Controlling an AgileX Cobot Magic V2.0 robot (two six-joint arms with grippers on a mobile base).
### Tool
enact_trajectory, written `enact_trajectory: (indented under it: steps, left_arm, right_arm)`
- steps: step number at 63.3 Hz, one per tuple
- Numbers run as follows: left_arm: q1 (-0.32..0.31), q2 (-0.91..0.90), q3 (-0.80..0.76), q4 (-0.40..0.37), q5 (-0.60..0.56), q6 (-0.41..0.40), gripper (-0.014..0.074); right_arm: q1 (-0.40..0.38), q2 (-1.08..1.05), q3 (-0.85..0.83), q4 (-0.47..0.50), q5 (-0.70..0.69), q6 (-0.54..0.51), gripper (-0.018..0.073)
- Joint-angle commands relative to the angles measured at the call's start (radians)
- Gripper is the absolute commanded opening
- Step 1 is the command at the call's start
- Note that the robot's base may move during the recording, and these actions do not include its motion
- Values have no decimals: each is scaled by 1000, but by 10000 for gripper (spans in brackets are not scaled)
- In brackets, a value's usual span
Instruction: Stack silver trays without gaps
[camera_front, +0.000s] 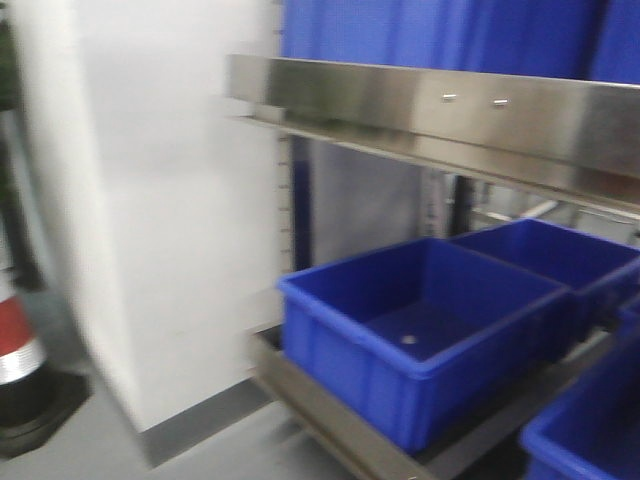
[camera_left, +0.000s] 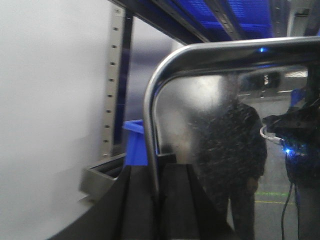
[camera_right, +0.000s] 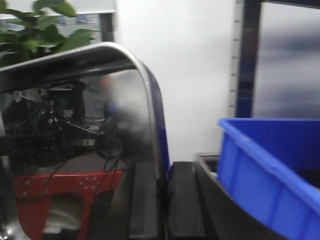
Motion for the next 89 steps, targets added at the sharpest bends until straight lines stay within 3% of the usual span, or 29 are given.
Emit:
enact_trajectory:
  steps: [1, 89]
  left_arm:
    - [-20, 2, -5, 8, -4, 12, -16]
    - [-20, 2, -5, 8, -4, 12, -16]
  right_arm:
    - [19, 10, -5, -7, -525, 12, -79]
    - [19, 10, -5, -7, -525, 12, -79]
